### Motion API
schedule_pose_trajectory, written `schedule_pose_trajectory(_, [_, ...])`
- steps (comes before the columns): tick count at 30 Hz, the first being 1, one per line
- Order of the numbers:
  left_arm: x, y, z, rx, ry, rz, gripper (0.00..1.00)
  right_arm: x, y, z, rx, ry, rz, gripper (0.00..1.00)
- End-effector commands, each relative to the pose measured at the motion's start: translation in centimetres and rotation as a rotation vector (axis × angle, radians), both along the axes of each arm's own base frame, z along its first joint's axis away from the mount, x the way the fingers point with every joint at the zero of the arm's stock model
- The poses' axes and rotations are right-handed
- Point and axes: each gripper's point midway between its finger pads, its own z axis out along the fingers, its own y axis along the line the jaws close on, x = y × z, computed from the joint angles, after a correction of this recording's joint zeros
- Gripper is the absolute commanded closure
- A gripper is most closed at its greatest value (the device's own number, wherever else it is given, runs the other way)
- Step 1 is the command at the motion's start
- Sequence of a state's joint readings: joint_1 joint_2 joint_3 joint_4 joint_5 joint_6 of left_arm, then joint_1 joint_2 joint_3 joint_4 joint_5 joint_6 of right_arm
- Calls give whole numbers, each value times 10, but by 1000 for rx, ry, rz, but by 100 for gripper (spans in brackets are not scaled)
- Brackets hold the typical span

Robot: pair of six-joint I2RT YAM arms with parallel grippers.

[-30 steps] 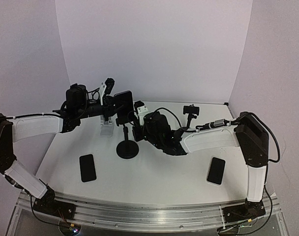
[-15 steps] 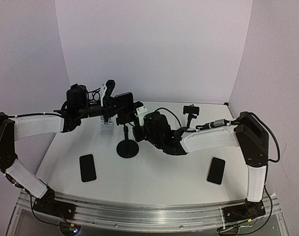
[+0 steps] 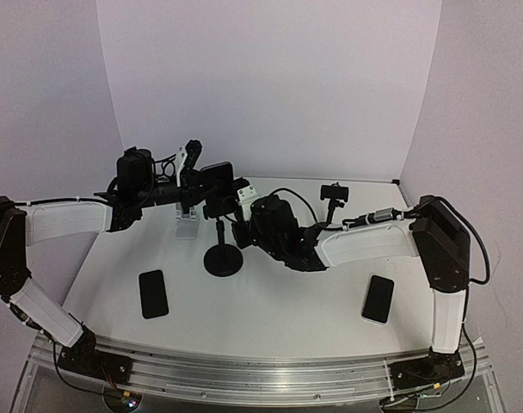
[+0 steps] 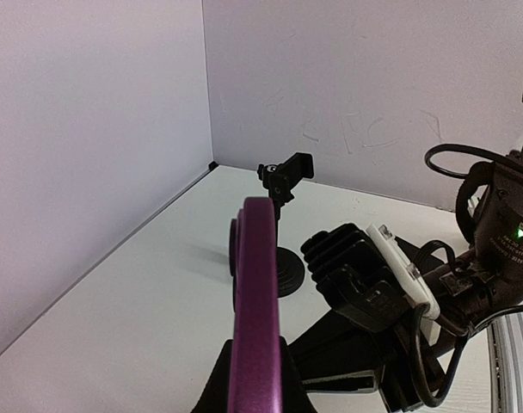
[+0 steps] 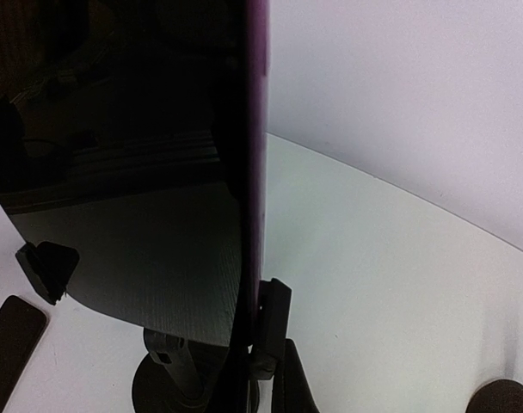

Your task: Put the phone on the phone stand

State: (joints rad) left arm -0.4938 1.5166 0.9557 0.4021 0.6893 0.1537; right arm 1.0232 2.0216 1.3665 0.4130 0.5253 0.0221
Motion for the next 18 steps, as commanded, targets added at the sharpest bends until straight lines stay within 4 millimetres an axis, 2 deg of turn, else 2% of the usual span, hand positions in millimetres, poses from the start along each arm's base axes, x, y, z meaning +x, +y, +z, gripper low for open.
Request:
schedule_pose_trajectory(1, [-27, 60, -194, 407, 555, 157, 100, 12, -10, 28, 21, -58, -89, 100])
schedule_pose_trajectory(15, [-36, 68, -217, 481, 561, 143, 100, 8, -4, 42, 28, -95, -74, 100])
schedule_pose_trajectory(18, [-36, 69, -216, 478, 563, 151, 100, 8, -3, 44, 32, -98, -71, 100])
